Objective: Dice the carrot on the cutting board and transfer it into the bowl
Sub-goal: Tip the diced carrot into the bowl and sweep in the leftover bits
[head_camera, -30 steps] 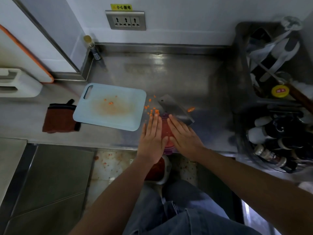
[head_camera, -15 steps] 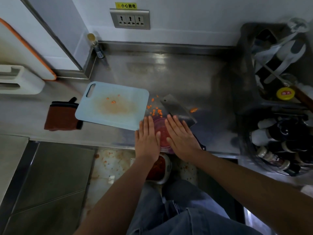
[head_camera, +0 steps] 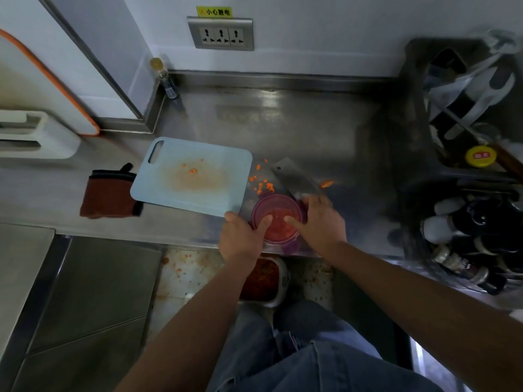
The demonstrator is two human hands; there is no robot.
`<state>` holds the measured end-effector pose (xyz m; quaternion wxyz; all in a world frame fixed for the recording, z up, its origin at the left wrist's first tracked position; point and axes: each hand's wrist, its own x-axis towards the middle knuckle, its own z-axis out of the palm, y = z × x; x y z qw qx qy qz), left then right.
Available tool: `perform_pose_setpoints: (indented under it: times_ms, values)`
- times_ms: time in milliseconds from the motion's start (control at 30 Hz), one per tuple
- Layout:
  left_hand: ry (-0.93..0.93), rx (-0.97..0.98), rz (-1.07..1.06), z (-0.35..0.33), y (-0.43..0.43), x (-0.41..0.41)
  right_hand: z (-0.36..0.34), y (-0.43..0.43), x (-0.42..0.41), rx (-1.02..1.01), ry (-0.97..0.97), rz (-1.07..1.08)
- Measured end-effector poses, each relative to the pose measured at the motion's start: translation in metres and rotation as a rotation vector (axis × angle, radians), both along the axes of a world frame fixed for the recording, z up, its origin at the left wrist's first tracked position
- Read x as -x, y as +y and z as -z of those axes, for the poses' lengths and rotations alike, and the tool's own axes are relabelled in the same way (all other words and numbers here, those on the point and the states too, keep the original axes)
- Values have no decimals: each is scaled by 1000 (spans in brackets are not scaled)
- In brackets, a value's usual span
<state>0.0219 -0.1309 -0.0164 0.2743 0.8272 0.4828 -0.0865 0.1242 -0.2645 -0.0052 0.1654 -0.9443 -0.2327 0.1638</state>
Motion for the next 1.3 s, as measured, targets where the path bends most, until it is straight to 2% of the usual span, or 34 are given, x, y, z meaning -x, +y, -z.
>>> perform_pose_setpoints:
  times_ms: [33,133,500,600,833,933,1033,1133,1200,1233,1300]
  values:
    - [7,50,-26,1,2,0,-2,1,-1,28,13,-8]
    - [70,8,92,5,4,3,-1,3,-2,61,39,6]
    - [29,11,131,5,0,2,10,5,-21,-169,427,257]
    - [9,27,122,6,0,3,16,4,-21,-190,458,278]
    - [-118,275,33,11,5,-4,24,5,-19,-223,489,347]
    - [-150,322,19,13,6,-4,21,4,-17,-230,490,338]
    - [-143,321,17,12,6,-4,10,2,-12,-111,277,87]
    - [-130,301,35,11,8,-5,-7,0,-9,-49,101,-339]
    - [-134,299,40,11,8,-7,-11,-3,-9,84,-4,-654]
    - [-135,299,43,12,8,-8,-10,-4,-7,172,-54,-752]
    - [-136,299,42,12,8,-9,-8,-2,-4,301,-128,-809]
